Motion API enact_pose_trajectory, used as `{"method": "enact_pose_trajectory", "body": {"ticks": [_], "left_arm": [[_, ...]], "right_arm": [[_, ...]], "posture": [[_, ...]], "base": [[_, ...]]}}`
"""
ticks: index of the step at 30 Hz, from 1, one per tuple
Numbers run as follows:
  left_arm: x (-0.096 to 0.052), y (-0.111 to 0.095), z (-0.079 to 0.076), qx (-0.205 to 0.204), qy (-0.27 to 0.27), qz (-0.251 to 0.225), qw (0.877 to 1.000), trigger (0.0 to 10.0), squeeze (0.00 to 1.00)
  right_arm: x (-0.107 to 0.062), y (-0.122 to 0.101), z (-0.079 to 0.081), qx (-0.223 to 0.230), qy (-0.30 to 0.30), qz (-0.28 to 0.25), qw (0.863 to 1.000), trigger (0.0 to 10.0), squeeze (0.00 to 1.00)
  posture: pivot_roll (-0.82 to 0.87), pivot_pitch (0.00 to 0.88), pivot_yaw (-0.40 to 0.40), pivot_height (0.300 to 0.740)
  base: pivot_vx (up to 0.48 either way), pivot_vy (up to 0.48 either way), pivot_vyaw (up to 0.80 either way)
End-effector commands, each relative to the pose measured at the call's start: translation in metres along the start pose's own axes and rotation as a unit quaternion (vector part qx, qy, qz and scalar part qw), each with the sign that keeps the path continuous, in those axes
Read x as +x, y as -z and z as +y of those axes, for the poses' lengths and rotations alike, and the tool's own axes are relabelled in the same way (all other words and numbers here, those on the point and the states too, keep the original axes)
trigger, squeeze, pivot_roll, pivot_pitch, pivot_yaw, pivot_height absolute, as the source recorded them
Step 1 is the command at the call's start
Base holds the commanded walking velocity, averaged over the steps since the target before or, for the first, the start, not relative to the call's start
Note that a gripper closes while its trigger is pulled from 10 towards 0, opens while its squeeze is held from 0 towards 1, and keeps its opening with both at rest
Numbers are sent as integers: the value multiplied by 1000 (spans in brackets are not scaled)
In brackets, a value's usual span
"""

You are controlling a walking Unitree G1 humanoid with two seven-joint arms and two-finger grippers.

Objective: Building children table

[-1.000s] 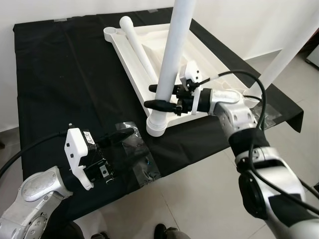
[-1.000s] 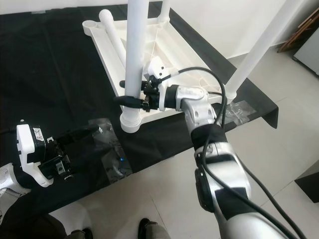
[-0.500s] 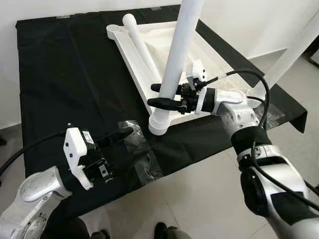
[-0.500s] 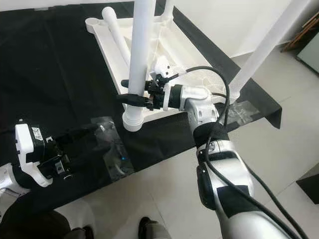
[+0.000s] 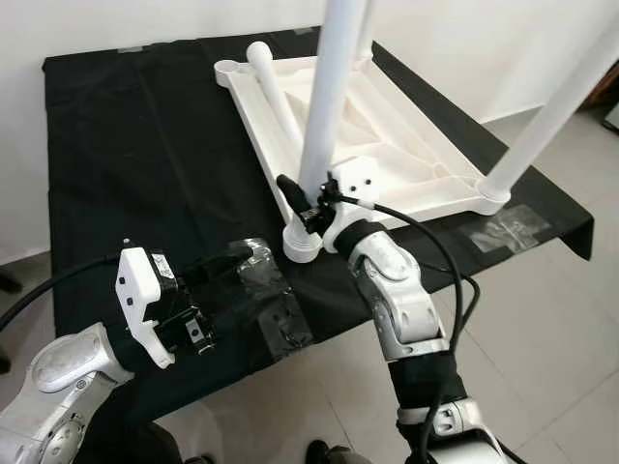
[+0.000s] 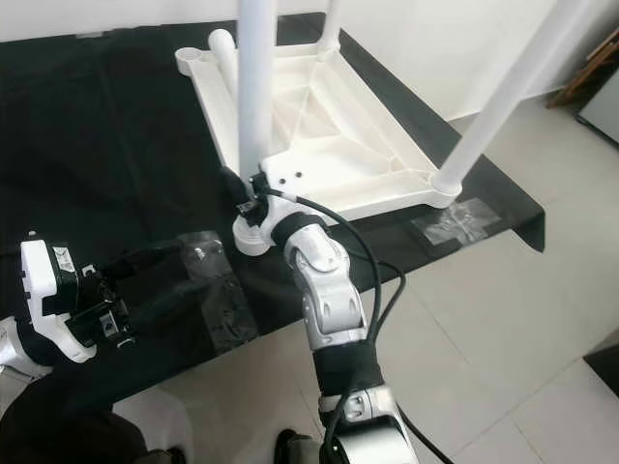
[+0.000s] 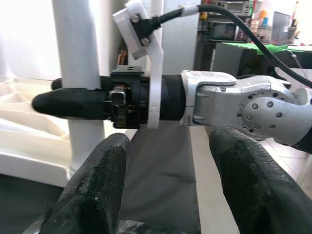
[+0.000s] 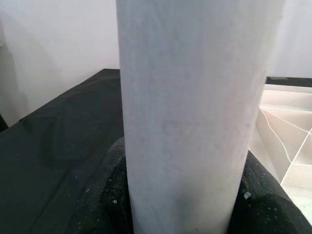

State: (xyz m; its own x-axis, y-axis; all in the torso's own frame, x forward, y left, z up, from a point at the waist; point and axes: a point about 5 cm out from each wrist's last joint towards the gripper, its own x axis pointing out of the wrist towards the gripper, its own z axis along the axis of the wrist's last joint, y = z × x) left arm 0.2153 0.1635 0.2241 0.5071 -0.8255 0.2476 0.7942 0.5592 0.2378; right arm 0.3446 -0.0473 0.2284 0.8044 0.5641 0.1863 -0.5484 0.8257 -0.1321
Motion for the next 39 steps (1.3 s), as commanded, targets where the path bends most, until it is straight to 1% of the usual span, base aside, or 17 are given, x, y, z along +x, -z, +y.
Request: {"method": "enact_pose_trajectory", "body": {"ticks": [1,2,6,12,13,14,15,16,17,19,26,27,28,29,30,34,39], "left_arm": [[-1,3,-4,-1,11,6,1000,10000,0],[-1,2,-3,1,11,6,1000,10000,0],[0,-2,2,8,8,2,1000,10000,0],[-1,-4,1,11,6,2,1000,10000,0],[-1,-3,1,10,4,2,1000,10000,0],[-1,-3,1,10,4,2,1000,10000,0],[-2,-3,0,10,3,2,1000,10000,0],[-2,-3,0,10,2,2,1000,10000,0],[-2,-3,0,10,2,2,1000,10000,0],[-2,-4,-1,12,0,2,1000,10000,0],[-2,-5,-2,12,-2,4,1000,10000,0],[-4,-5,-1,13,-5,7,1000,10000,0],[-6,-5,0,15,-9,10,1000,10000,0],[-6,-5,0,15,-9,10,1000,10000,0],[-12,-6,4,20,-21,18,999,10000,0],[-17,-6,7,27,-32,26,999,10000,0],[-20,-9,10,34,-49,22,998,10000,0]], "right_arm": [[-7,34,0,5,9,101,995,10000,0],[-4,25,0,6,1,92,996,10000,1000],[6,5,0,15,-34,64,997,10000,1000],[18,-24,-12,-12,-96,13,995,10000,1000],[20,-33,-13,-27,-142,4,989,10000,722],[20,-33,-13,-27,-142,4,989,10000,722],[21,-41,-13,-47,-191,-4,980,10000,4],[21,-48,-15,-65,-234,-7,970,10000,0],[21,-48,-15,-65,-234,-7,970,10000,0],[22,-56,-27,-102,-286,-1,953,10000,0],[24,-63,-44,-82,-314,-3,946,10000,0],[24,-64,-48,-81,-323,-3,943,7882,0],[24,-64,-52,-85,-332,-2,939,3647,0],[24,-64,-52,-85,-332,-2,939,3647,0],[22,-63,-54,-91,-352,3,932,0,0],[20,-60,-55,-90,-365,10,927,0,0],[12,-36,-60,-79,-381,47,920,0,0]], "posture": [[82,240,-101,740],[91,235,-91,740],[102,230,-98,740],[103,234,-105,740],[103,236,-108,740],[103,236,-108,740],[105,237,-110,740],[110,241,-114,740],[110,241,-114,740],[117,247,-119,740],[123,253,-122,740],[127,256,-122,740],[132,259,-123,740],[132,259,-123,740],[134,264,-123,740],[136,267,-124,740],[131,272,-125,740]], "base": [[0,0,0],[0,0,0],[0,0,0],[0,0,0],[0,0,0],[0,0,0],[0,0,0],[0,0,0],[0,0,0],[0,0,0],[0,0,0],[0,0,0],[0,0,0],[0,0,0],[0,0,0],[0,0,0],[0,0,0]]}}
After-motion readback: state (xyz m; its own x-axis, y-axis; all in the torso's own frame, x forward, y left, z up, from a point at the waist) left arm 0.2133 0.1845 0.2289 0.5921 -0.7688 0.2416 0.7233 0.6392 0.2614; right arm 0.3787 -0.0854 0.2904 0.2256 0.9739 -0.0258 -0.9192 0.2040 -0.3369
